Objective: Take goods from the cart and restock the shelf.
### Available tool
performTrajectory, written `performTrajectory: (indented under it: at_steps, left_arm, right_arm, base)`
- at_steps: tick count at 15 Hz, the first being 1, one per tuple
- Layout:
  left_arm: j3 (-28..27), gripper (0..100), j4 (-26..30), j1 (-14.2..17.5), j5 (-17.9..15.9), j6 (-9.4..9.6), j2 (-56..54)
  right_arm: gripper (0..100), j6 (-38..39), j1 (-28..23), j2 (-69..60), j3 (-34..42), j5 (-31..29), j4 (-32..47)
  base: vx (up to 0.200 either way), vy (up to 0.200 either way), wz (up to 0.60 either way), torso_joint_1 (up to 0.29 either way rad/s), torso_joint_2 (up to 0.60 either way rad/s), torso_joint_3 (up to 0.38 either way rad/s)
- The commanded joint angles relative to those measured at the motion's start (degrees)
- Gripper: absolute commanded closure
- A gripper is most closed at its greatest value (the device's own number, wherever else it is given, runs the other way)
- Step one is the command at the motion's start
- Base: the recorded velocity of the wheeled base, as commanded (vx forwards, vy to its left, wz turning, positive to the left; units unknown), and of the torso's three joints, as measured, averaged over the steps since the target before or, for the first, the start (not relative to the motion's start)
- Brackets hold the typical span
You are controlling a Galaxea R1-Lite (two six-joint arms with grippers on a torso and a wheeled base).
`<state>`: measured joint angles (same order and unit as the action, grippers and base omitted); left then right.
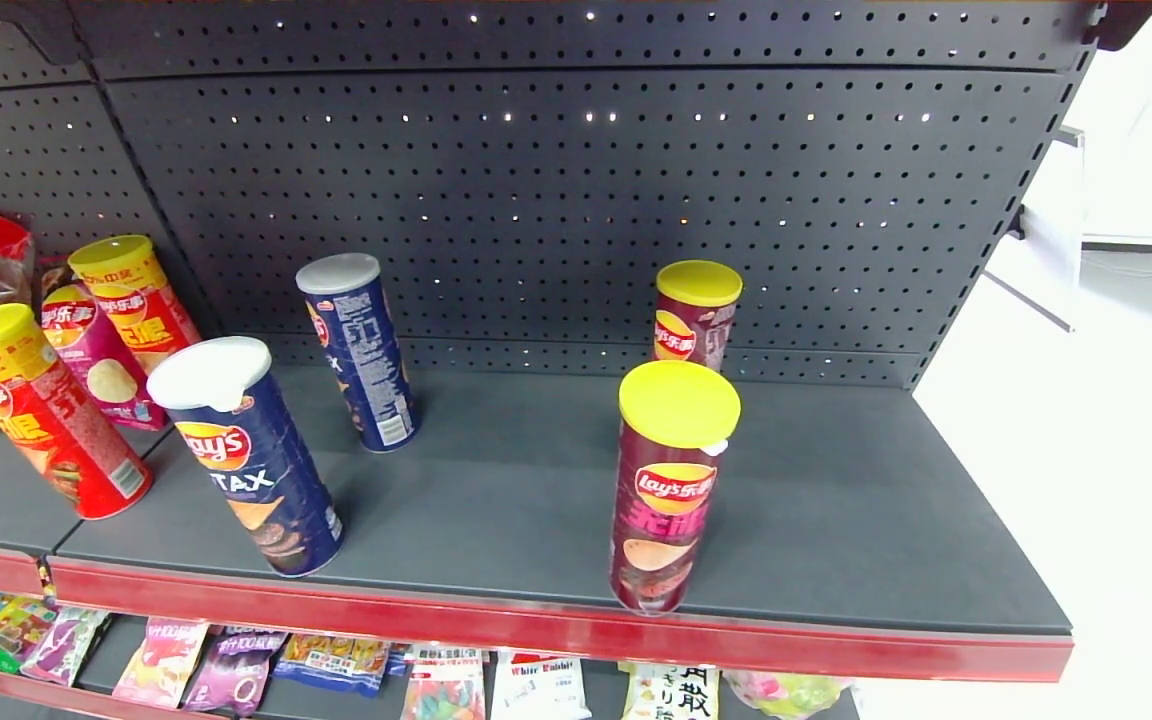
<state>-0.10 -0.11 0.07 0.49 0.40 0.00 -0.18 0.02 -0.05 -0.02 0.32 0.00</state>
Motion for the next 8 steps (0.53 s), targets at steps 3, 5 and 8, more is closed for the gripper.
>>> performTrajectory:
  at_steps: [3, 5, 8]
  left_arm:
    - [0.01, 0, -0.07, 0.01, -0.05, 0.04, 0.00]
    - [0.01, 0, -0.07, 0.01, -0.05, 0.21, 0.00]
    - [0.01, 0, -0.07, 0.01, 0.04, 0.13, 0.00]
  right_arm:
    - [0, 0.01, 0.06, 0.05, 0.02, 0.03, 0.00]
    - [0, 0.18, -0.02, 0.05, 0.02, 0.03, 0.00]
    - [0, 0.18, 0.06, 0.05, 0.02, 0.03, 0.00]
  base:
    - [-0.200, 0.000, 0.00, 0.012, 0.00, 0.002]
    - [-0.100, 0.000, 0.00, -0.001, 0.00, 0.001]
    - [0.000, 0.067, 0.00, -0.002, 0.00, 0.004]
